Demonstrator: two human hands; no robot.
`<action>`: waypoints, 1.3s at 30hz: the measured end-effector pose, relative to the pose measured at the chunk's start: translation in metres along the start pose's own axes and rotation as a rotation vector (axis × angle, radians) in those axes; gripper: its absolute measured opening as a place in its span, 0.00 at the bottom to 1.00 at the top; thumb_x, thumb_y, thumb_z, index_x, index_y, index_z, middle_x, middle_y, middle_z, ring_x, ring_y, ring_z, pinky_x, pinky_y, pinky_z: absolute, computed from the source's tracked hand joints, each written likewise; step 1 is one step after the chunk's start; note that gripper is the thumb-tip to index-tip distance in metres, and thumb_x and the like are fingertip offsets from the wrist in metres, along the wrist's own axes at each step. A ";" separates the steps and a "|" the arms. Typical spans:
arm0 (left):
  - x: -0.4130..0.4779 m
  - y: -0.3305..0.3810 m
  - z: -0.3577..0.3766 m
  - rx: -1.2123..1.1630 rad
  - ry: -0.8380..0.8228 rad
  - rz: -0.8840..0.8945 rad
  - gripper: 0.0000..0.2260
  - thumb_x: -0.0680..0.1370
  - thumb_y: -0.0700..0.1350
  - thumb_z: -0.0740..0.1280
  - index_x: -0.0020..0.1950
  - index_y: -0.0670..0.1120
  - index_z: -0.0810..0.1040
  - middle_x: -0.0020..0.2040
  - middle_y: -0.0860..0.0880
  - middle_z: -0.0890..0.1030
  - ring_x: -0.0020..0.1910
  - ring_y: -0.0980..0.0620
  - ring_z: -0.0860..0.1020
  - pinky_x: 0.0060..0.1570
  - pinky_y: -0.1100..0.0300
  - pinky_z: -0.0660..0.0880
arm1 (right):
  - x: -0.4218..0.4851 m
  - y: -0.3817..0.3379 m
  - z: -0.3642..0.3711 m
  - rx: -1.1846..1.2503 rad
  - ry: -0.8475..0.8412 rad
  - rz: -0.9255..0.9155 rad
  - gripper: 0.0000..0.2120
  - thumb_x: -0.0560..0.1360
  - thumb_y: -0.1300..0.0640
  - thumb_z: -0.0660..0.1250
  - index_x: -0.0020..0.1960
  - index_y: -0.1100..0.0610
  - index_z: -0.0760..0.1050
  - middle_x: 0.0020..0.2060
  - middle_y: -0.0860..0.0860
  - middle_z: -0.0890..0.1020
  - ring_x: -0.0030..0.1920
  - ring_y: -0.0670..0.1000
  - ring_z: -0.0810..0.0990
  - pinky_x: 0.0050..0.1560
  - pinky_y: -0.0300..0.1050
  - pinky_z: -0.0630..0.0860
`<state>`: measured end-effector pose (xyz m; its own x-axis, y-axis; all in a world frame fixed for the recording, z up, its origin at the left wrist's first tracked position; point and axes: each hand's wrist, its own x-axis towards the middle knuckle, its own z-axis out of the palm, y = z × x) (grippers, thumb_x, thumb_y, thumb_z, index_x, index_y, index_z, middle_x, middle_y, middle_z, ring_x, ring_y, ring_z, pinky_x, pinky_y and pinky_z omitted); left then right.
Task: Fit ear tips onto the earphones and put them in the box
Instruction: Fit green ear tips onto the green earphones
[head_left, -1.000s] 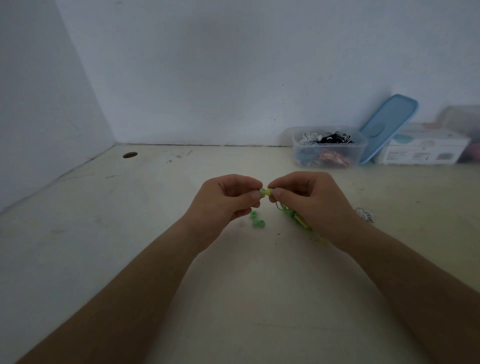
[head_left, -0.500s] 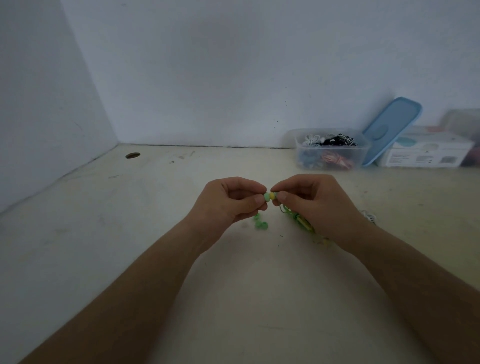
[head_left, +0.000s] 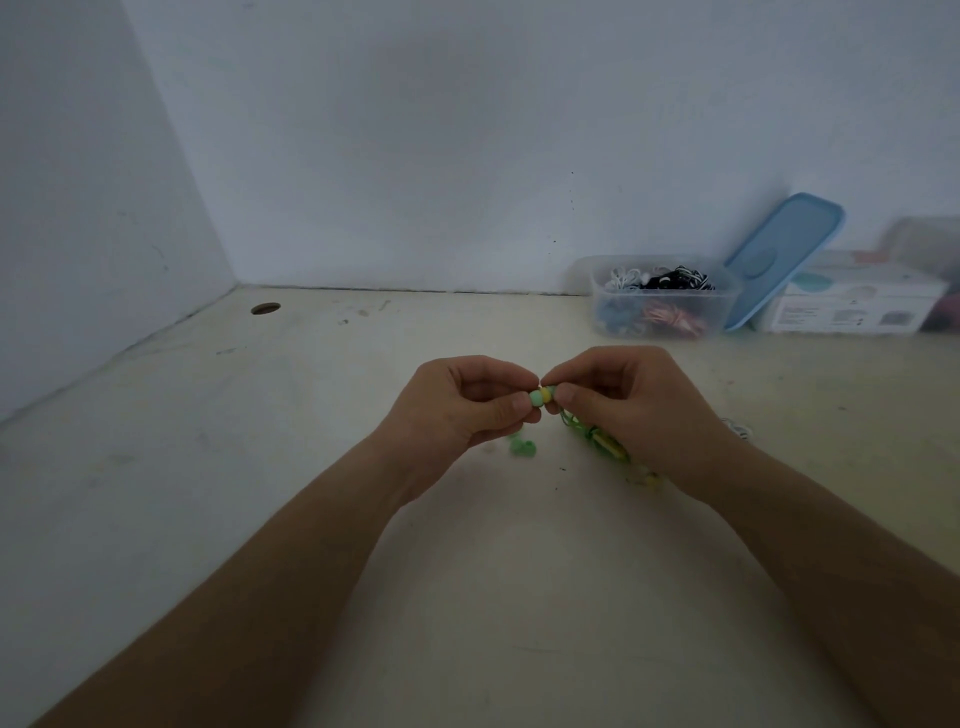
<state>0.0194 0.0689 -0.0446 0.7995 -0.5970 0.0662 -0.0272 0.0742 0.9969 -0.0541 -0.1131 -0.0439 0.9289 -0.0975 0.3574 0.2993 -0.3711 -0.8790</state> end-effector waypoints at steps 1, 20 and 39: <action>0.000 0.000 0.000 -0.003 0.001 -0.001 0.08 0.68 0.37 0.73 0.47 0.44 0.84 0.44 0.42 0.86 0.44 0.46 0.85 0.50 0.57 0.81 | 0.000 0.000 0.000 0.000 0.001 0.000 0.09 0.76 0.66 0.70 0.46 0.53 0.83 0.39 0.51 0.87 0.42 0.47 0.85 0.46 0.34 0.79; -0.002 0.002 0.004 -0.042 0.017 0.013 0.08 0.70 0.35 0.72 0.47 0.43 0.84 0.44 0.42 0.86 0.44 0.47 0.85 0.50 0.58 0.81 | 0.001 0.003 0.000 0.045 0.014 0.012 0.07 0.76 0.65 0.70 0.47 0.54 0.84 0.40 0.52 0.87 0.44 0.50 0.86 0.49 0.40 0.81; -0.002 0.001 0.005 -0.055 0.029 0.010 0.08 0.74 0.31 0.69 0.48 0.41 0.83 0.44 0.41 0.86 0.44 0.48 0.85 0.50 0.58 0.82 | 0.001 0.003 0.000 0.077 0.020 0.036 0.05 0.76 0.64 0.70 0.48 0.56 0.83 0.38 0.51 0.86 0.37 0.44 0.84 0.41 0.33 0.76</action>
<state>0.0144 0.0659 -0.0436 0.8165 -0.5725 0.0743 -0.0029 0.1247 0.9922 -0.0525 -0.1142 -0.0466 0.9348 -0.1285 0.3311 0.2827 -0.2949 -0.9127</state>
